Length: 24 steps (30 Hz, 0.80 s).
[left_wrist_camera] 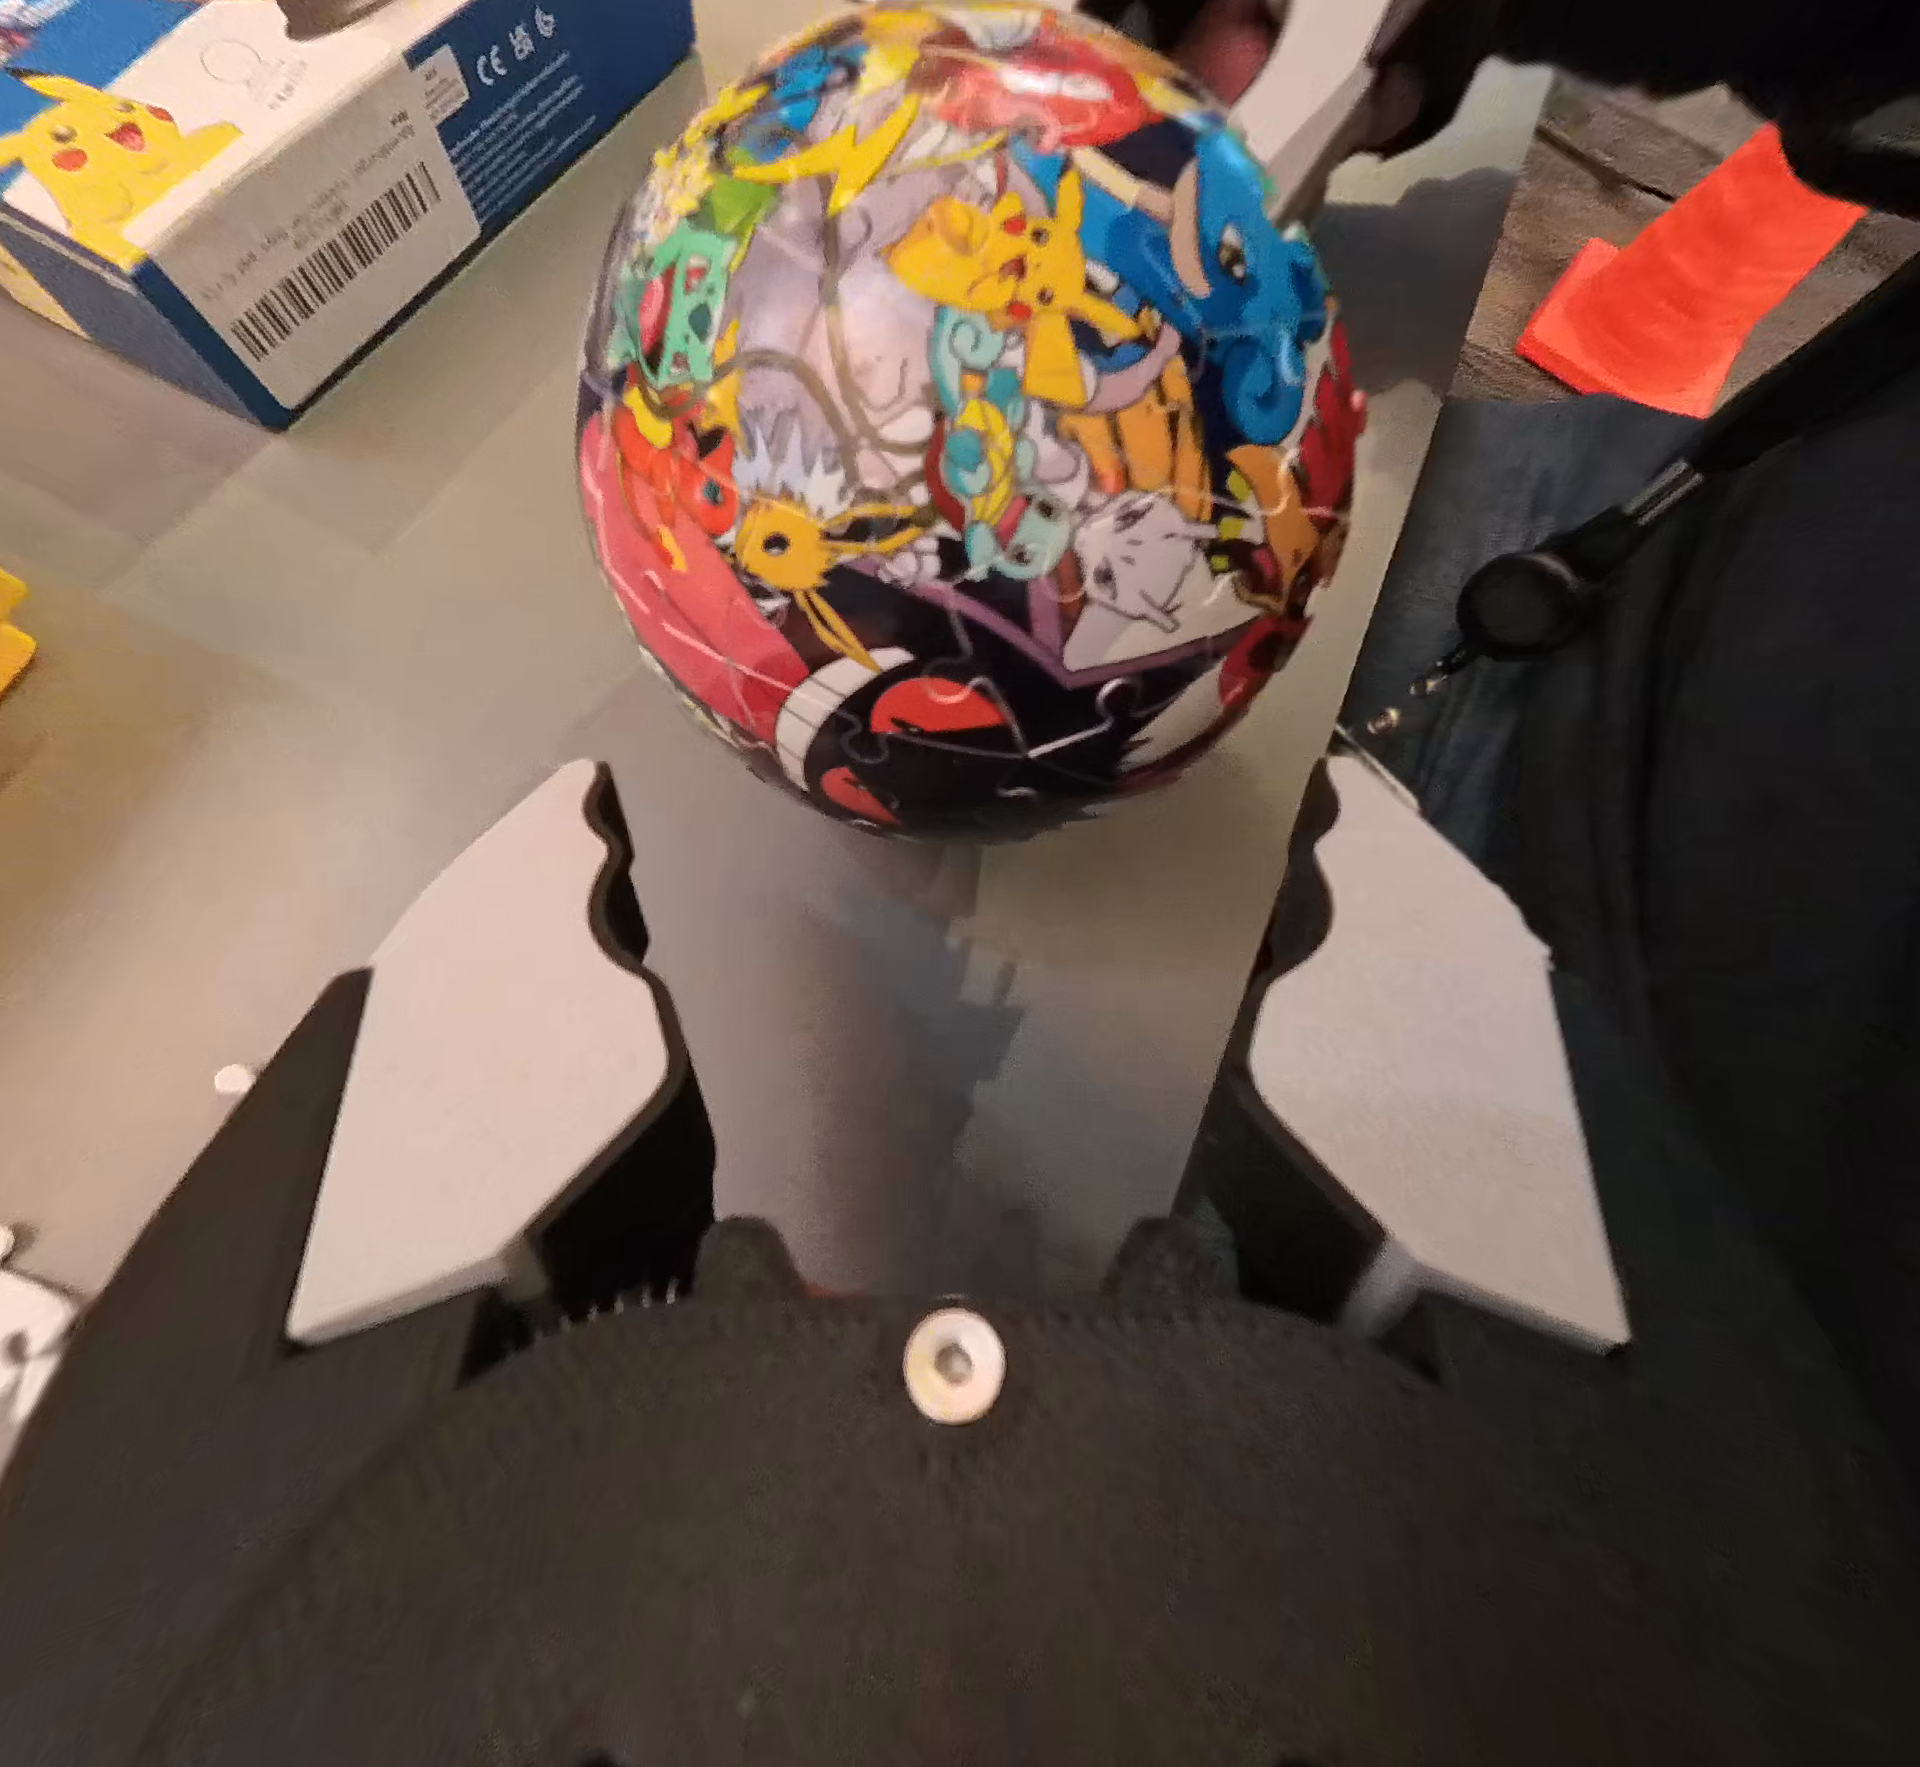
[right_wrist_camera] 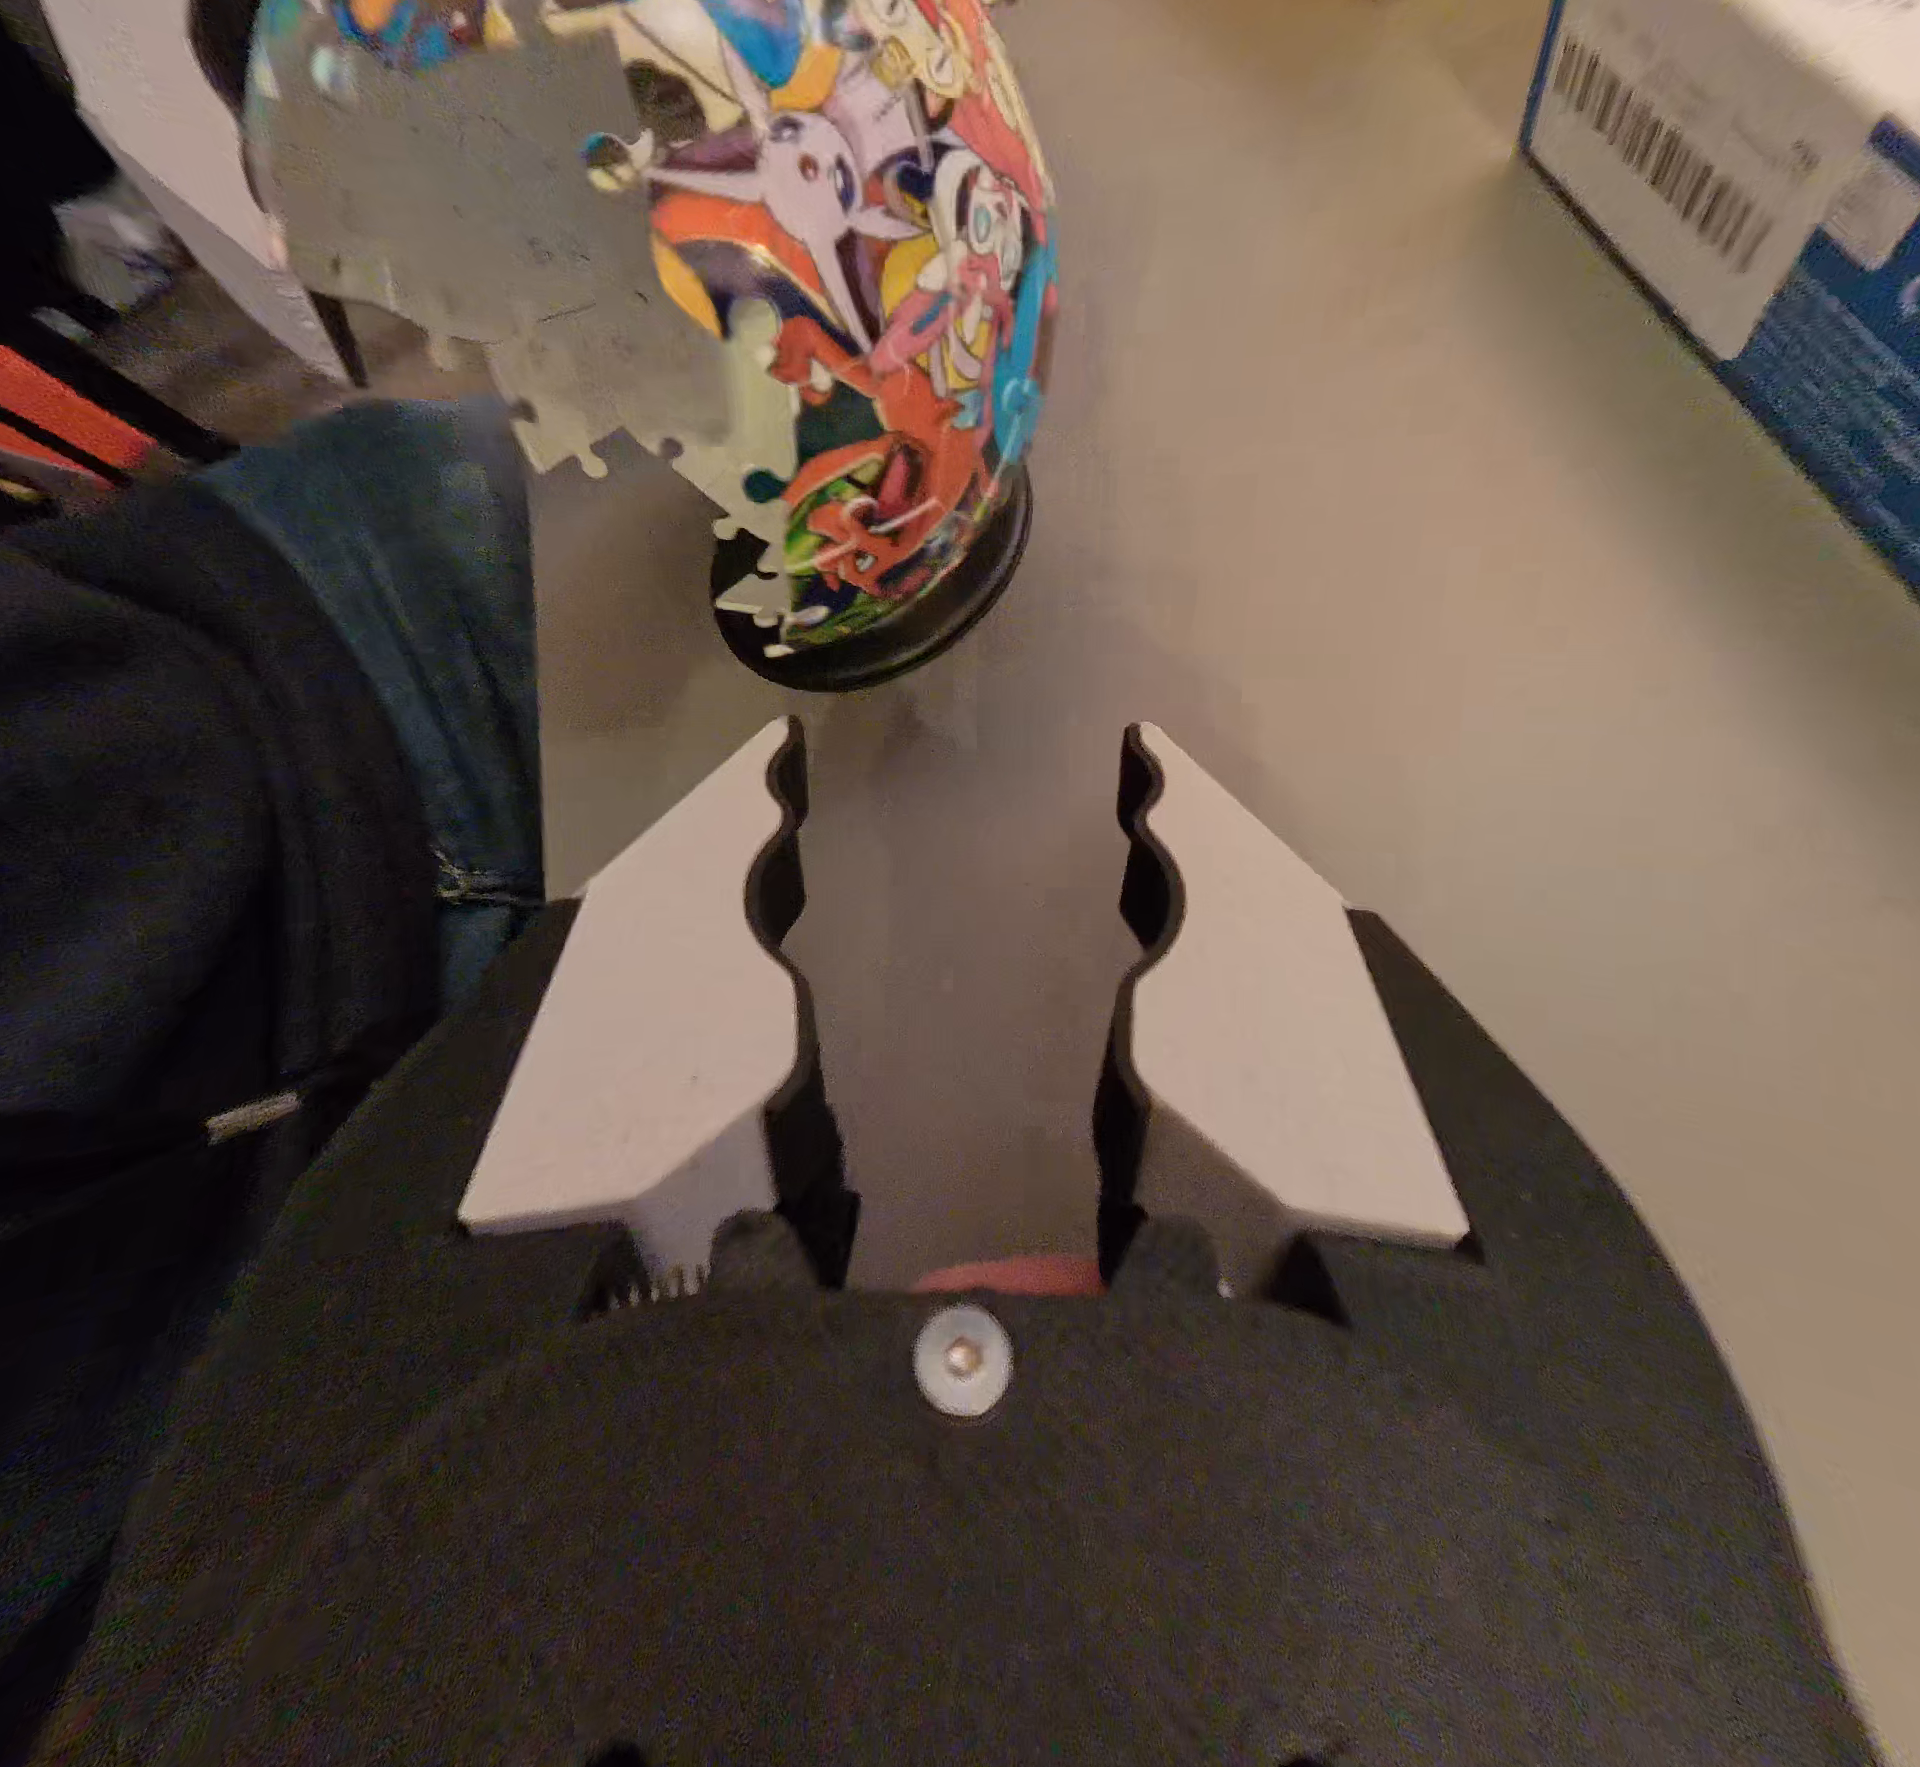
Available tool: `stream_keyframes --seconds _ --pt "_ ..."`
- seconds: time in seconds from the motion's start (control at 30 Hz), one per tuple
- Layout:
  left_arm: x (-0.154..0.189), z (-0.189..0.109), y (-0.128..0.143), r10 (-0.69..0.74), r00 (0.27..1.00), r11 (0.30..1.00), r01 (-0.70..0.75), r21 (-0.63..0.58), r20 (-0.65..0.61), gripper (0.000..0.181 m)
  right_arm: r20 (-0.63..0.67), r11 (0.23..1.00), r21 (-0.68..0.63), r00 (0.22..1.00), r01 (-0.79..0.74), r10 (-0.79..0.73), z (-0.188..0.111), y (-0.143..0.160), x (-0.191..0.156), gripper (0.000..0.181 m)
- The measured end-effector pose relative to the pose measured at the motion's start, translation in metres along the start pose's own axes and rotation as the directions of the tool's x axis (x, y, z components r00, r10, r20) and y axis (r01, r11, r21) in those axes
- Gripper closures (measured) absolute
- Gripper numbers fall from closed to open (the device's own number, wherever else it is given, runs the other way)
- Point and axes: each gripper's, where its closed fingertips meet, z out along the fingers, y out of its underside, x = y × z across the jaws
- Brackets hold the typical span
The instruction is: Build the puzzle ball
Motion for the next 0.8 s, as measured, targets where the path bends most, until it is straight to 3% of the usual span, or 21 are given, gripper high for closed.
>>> stream_keyframes --seconds 0.03,0.37,0.8 --pt "0.0 -0.002 -0.002 0.0 1.0 1.0 0.0 -0.003 0.018 0.061 0.022 1.0 0.026 1.0 -0.006 0.006 -0.001 -0.003 -0.002 0.122" --pt "0.017 -0.001 -0.034 -0.013 0.997 1.0 0.014 -0.003 0.082 0.06 0.211 0.996 0.083 0.977 0.024 -0.042 0.016 -0.025 -0.034 0.115" --pt "0.004 -0.002 -0.03 -0.039 0.99 0.999 0.043 -0.03 0.132 0.071 0.202 0.998 0.064 0.979 0.008 -0.021 0.032 -0.03 -0.038 0.117"
